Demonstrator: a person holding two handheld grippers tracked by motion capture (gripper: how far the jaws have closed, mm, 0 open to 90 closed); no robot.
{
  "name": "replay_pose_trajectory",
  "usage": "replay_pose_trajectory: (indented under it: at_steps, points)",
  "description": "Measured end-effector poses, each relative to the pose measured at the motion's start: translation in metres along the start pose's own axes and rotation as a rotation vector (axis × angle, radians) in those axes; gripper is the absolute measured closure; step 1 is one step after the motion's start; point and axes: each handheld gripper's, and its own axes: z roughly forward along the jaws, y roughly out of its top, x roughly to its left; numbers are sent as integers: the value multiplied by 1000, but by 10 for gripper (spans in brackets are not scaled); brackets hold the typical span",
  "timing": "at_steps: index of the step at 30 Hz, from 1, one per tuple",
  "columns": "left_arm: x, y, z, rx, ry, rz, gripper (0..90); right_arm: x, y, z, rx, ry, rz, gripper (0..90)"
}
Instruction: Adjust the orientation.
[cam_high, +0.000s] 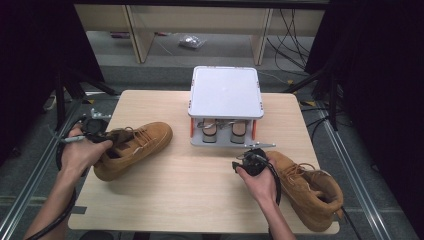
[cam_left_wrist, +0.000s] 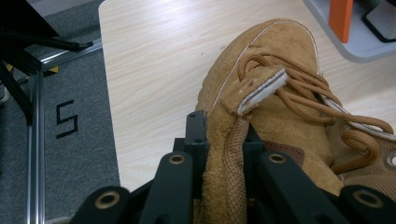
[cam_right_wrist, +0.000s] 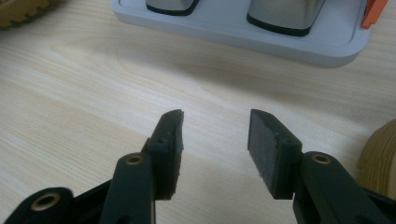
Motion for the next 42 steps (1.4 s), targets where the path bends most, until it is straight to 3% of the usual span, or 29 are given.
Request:
replay_pose_trajectory:
  at_steps: [2,4,7,11,12,17,18,21,23,24,25,29,30,32,38,40,41,42]
  points:
    - [0,1,0,-5,0,-12,799,0,0,0,2,1,-11,557]
    - [0,3,0,-11,0,-21,800,4,-1,0,14,6,39,557]
    - [0,6,1,-16,-1,-23,800,-1,-1,1,9,-31,-15,557]
    - [0,10,2,-17,-6,-45,800,2,-1,-1,0,3,4,557]
    - [0,10,2,-17,-6,-43,800,3,0,-2,6,7,28,557]
    - [0,15,4,-26,-9,-51,800,3,-1,-1,0,-14,11,557]
    - [-1,15,4,-26,-8,-58,800,0,-2,1,-6,-26,-30,557]
    - [-1,18,5,-26,-9,-67,800,6,-3,0,17,-24,23,557]
    - [-1,20,6,-29,-11,-71,800,6,-3,-1,6,-6,9,557]
    - [-1,21,6,-32,-10,-74,800,4,-4,1,-1,-2,-26,557]
    - [-1,21,6,-31,-7,-80,800,7,-4,0,3,-3,10,557]
    - [0,26,6,-37,-14,-88,801,7,-5,0,7,5,4,557]
    - [0,27,6,-40,-14,-91,800,6,-5,0,0,1,-18,557]
    - [1,30,6,-43,-15,-92,801,9,-6,-1,7,4,9,557]
    - [0,38,6,-55,-12,-106,801,9,-9,0,-5,12,-22,557]
    - [1,41,6,-59,-19,-110,800,11,-9,-1,-1,17,-7,557]
    - [1,42,6,-58,-20,-110,800,12,-9,-2,1,13,2,557]
    - [1,43,6,-62,-21,-108,801,10,-10,-3,9,-13,-25,557]
